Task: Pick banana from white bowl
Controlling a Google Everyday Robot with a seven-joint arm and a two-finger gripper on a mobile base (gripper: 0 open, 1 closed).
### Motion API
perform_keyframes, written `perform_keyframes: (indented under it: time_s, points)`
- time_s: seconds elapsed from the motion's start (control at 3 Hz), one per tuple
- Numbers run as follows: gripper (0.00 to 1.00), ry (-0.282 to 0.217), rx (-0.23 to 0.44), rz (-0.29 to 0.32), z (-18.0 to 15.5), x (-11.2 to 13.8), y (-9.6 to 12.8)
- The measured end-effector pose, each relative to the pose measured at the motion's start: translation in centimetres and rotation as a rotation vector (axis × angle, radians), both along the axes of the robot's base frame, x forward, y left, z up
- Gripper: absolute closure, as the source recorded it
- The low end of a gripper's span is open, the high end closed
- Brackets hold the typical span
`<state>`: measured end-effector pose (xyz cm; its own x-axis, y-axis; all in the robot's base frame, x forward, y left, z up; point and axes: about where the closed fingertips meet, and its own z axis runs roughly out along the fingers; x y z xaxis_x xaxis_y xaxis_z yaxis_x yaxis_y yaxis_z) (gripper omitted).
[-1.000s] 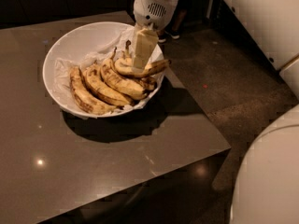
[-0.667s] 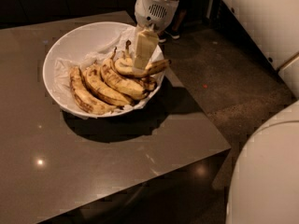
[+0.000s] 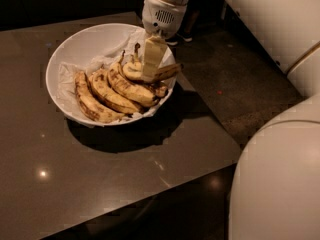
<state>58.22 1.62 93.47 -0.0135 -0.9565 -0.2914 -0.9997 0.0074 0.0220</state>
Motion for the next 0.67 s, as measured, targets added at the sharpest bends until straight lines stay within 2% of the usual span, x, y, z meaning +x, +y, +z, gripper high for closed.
perform_keyframes:
  time_s: [0.67]
  points:
    - [0.42, 0.038, -0.02, -0.011, -1.65, 0.23, -0.39]
